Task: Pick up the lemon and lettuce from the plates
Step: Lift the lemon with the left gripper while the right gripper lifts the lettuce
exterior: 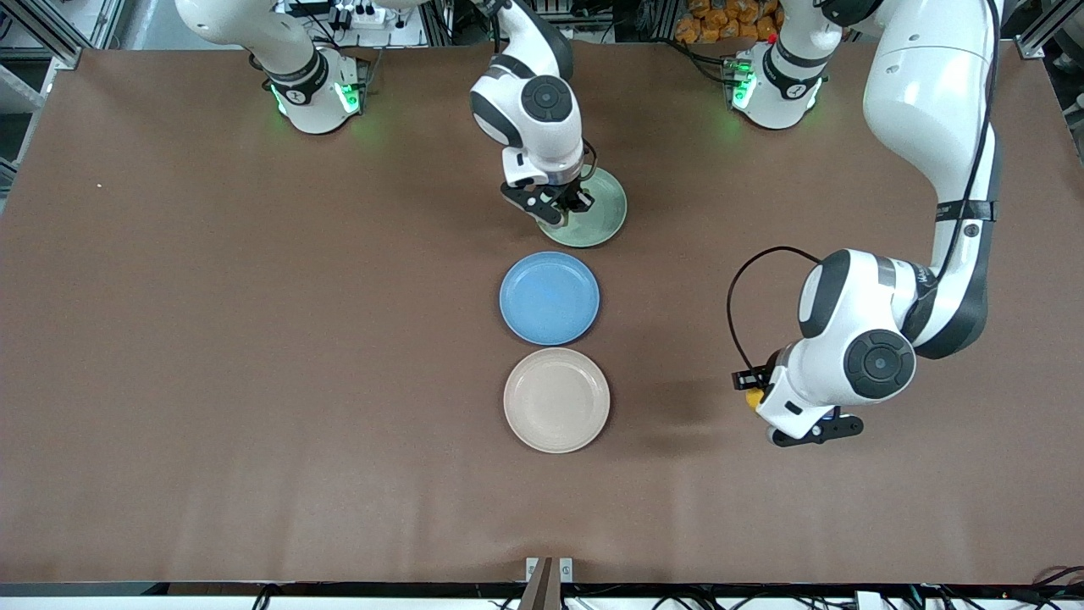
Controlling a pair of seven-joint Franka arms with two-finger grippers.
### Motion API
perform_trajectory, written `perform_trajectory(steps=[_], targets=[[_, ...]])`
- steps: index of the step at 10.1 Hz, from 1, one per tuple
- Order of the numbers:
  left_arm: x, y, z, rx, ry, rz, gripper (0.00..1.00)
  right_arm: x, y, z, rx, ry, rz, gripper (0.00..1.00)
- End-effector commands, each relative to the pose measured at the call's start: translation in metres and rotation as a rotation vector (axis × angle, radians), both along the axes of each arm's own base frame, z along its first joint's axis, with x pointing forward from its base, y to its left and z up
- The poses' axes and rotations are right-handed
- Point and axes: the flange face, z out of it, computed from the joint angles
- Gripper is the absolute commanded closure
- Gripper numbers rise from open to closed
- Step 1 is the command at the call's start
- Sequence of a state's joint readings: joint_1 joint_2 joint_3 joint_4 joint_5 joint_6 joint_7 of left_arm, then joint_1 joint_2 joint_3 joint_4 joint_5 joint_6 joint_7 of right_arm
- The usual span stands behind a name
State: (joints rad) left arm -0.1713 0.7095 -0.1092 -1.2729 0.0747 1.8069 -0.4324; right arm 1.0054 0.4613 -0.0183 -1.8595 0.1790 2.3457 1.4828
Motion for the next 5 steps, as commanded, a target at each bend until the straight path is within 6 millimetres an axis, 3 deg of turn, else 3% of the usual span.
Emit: perform_trajectory(steps=[1,2,5], targets=[[0.002,0.026,-0.011,0.023,0.023,0.012,0.74,0.035,-0.042,0.010,0.003,-0.015,0.029,0.92],[0.003,0.042,-0.023,0.024,0.043,0.023,0.70,0.060,-0.062,0.010,0.007,-0.021,0.039,0.92],[0.003,0.049,-0.055,0.027,0.078,0.029,0.70,0.113,-0.114,0.020,0.016,-0.033,0.058,0.92]])
